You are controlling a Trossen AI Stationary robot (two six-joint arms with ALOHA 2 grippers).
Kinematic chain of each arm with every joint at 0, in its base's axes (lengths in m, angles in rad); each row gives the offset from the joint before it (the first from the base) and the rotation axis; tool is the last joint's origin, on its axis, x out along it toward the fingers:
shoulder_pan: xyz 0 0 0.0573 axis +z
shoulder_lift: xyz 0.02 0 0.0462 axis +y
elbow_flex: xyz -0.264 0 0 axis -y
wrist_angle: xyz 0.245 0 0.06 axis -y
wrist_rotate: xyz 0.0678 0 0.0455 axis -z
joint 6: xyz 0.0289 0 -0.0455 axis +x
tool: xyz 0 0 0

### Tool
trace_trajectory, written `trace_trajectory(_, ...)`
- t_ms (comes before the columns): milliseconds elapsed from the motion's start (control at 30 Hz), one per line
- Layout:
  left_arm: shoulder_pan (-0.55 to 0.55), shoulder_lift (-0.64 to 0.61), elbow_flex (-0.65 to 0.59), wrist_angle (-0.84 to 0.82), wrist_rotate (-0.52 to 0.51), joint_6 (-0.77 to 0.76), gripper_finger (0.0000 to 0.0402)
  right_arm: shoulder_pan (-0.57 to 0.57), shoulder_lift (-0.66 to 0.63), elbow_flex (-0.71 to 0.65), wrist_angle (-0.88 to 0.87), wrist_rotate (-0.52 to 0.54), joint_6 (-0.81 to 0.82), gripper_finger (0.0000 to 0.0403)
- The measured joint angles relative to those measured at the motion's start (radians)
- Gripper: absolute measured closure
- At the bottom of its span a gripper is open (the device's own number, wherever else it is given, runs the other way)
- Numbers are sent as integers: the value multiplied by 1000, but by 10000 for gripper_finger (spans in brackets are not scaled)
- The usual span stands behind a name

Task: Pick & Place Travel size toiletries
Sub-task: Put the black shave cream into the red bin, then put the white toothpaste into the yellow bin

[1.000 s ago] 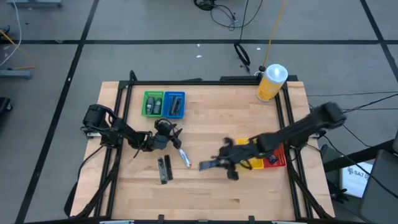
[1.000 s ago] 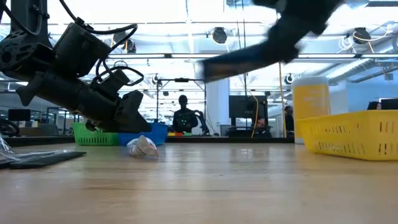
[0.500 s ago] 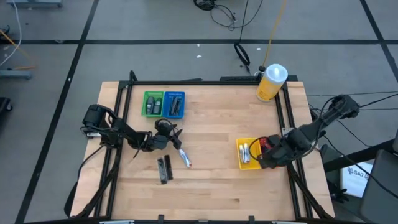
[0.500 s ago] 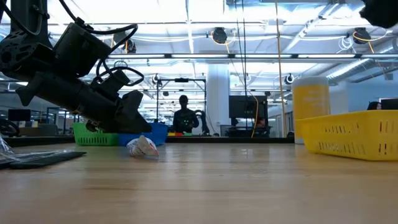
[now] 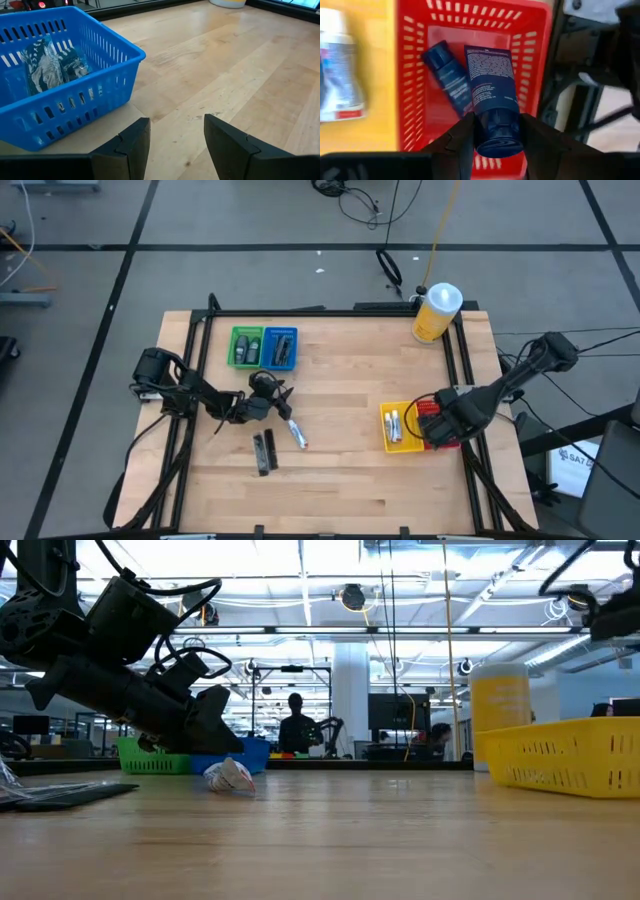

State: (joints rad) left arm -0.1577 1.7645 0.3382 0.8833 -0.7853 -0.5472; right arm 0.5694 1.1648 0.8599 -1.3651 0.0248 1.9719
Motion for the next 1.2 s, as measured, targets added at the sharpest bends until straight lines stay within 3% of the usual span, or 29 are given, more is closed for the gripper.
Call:
trace_trajectory(200,0,0,0,0,0,-1,217,0,0,-58,41,-27,-57,268)
trace_trajectory(533,0,0,0,1,0,-1,217,1,-96,29,-124,-23,-59,199)
trace_trajectory(667,0,0,0,2,-1,0,218,1,-137,101,-80,136,-65,196)
trace_trajectory(767,0,0,0,2,-5,0,217,-19,-143,110,160,350,-217,198)
trace_trajectory(900,0,0,0,2,-15,-1,218,-91,-79,51,698,526,-718,206)
trace_trajectory(1000,0,0,0,3,-17,-10,218,-155,28,-33,1224,514,-1172,212)
trace_trajectory(1067,0,0,0,3,-17,-11,217,-194,132,-83,1581,436,-1434,216)
trace_trajectory(1200,0,0,0,3,-16,-12,217,-265,384,-107,2121,225,-1753,222)
